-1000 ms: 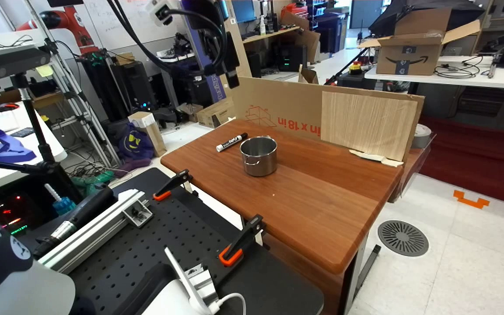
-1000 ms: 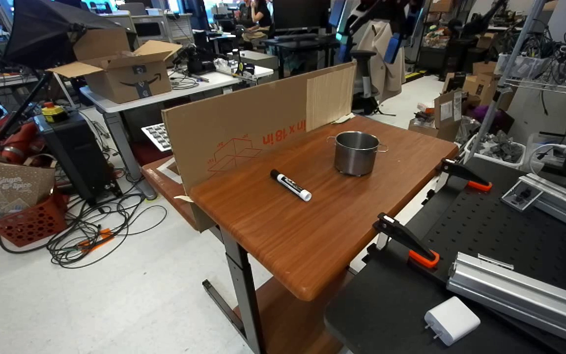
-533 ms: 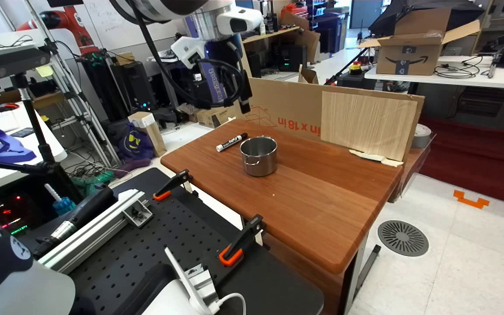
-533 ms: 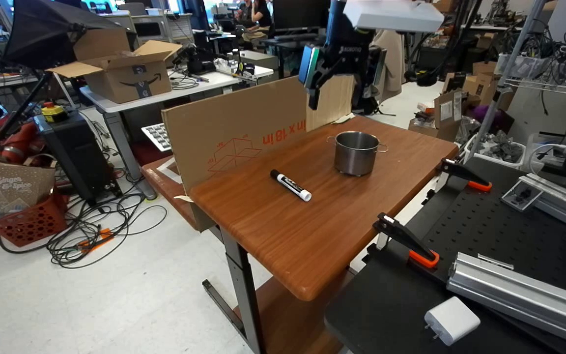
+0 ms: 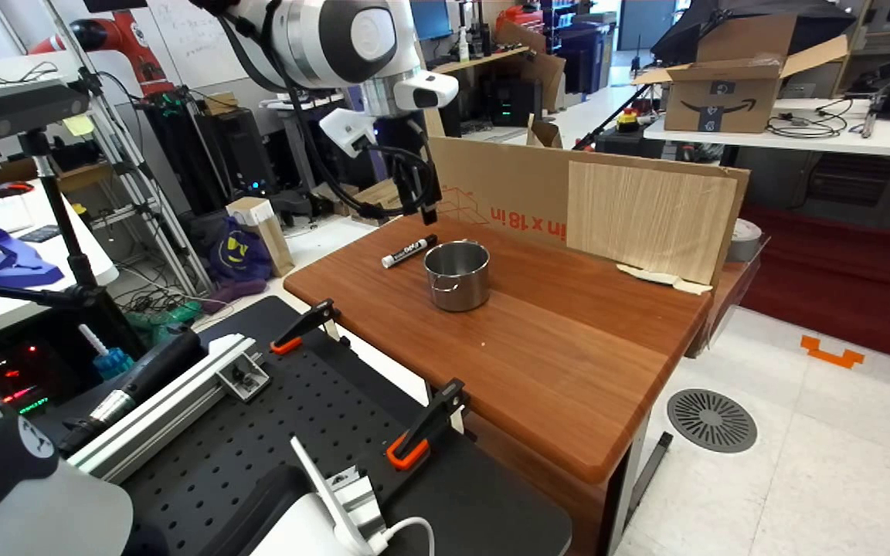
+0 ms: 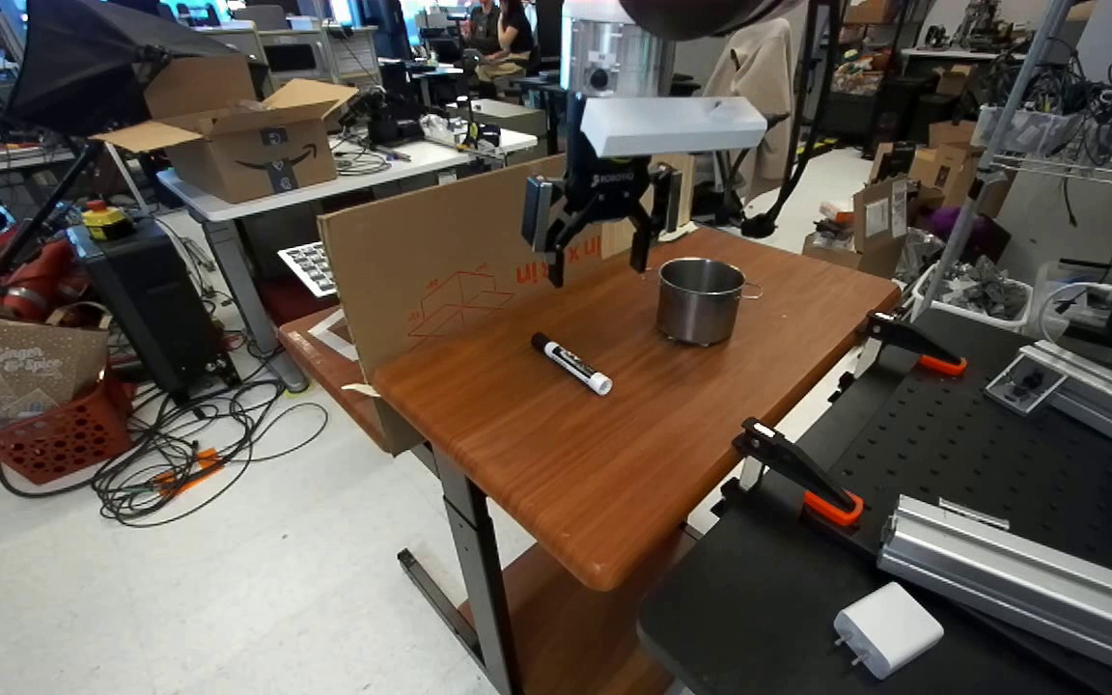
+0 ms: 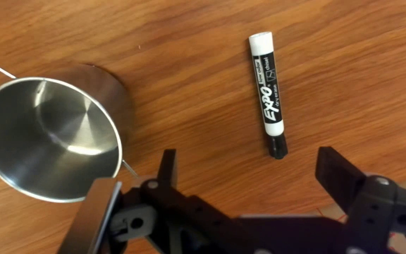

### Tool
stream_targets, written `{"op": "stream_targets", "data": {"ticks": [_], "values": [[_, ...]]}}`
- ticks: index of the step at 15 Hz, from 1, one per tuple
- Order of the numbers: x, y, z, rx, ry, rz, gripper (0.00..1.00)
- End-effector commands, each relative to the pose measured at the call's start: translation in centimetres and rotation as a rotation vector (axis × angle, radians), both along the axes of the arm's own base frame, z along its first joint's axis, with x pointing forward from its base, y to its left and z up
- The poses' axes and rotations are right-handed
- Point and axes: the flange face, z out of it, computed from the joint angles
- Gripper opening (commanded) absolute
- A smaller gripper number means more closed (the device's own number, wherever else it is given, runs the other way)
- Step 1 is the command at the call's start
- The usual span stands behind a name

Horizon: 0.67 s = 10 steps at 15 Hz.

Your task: Put the marker in the pot

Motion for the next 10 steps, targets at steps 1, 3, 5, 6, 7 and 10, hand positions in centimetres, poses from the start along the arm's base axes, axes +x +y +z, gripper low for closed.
{"op": "stream_targets", "data": {"ticks": [1, 3, 5, 6, 7, 10], "values": [[1.7, 1.3, -1.6, -0.022, 0.003, 0.001, 1.0], [2.1, 2.1, -2.6, -0.031, 0.011, 0.009, 1.0], [2.3, 2.7, -3.3, -0.033, 0.019, 0.014, 1.0], [2.5, 2.9, -3.7, -0.036, 0.021, 0.014, 1.0], [2.7, 3.1, -4.2, -0.038, 0.029, 0.012, 1.0], [3.0, 3.4, -5.7, -0.054, 0.043, 0.004, 1.0]]}}
